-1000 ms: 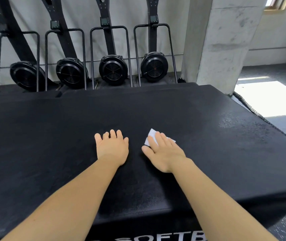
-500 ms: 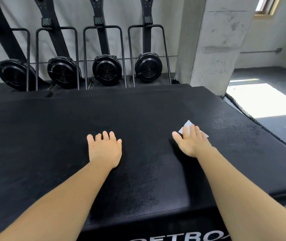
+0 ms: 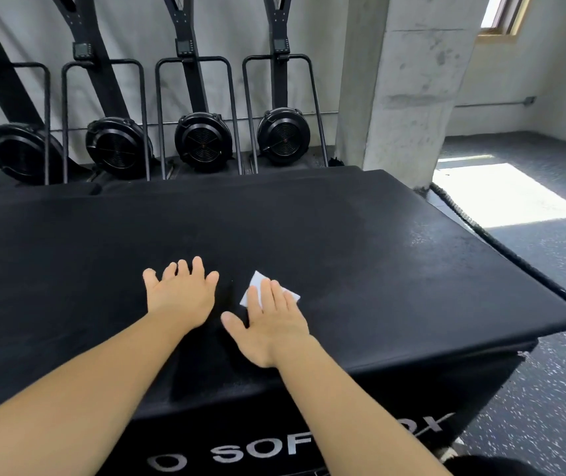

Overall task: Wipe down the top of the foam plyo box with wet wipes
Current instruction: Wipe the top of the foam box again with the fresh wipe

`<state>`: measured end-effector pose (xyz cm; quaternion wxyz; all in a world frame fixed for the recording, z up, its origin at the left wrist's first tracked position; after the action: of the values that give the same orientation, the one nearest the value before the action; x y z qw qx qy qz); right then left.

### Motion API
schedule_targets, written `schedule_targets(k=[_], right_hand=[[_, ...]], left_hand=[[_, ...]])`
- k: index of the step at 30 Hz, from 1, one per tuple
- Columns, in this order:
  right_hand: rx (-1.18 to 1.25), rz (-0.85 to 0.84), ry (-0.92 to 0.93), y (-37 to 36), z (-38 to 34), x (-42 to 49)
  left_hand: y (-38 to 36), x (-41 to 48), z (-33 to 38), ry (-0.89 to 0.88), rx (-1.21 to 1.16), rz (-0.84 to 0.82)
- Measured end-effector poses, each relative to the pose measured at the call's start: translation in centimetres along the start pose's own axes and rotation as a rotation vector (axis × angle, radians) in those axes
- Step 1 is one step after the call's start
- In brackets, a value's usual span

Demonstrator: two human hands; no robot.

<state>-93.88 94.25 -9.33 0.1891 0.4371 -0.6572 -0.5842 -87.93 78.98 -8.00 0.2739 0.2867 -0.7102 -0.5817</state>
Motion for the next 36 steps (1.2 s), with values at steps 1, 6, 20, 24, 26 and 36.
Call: schedule_targets(k=[1,6,20,24,26,36], right_hand=[[0.0,-0.006,0.015,0.2,0.2,-0.1],[0.024,0.064,-0.004,1.7,3.8,-0.3],[0.0,0.117,-0.364,4.2,12.7,-0.2],[-0.022,0.111,-0.34,2.9,9.7,-0.6],[-0.011,0.115,-0.301,2.3,7.9,-1.1],[0.012,0.031,-0.021,-1.2,-0.7,-3.3]], left_hand=[[0.0,-0.5,-0.2,-0.009,0.009,0.007],[0.1,-2.9,0.6,-0.064,0.034,0.058],[-1.1,-4.1,2.4,-0.072,0.118,0.105],[-0.9,-4.2,2.5,-0.106,0.158,0.094],[-0.8,-4.2,2.6,-0.12,0.175,0.09],[-0.6,-4.5,2.5,-0.117,0.168,0.054]])
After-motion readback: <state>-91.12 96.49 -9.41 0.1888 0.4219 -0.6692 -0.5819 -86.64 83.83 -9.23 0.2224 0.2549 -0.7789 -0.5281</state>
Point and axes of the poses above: each hand's wrist, its own x-axis towards the middle knuckle, its own y-axis out of the back of the hand, z = x × y, the point moved 2 cm from there along x, towards the middle knuckle, and after that the axes turned 2 degrees about z, right-handed, at the moved point
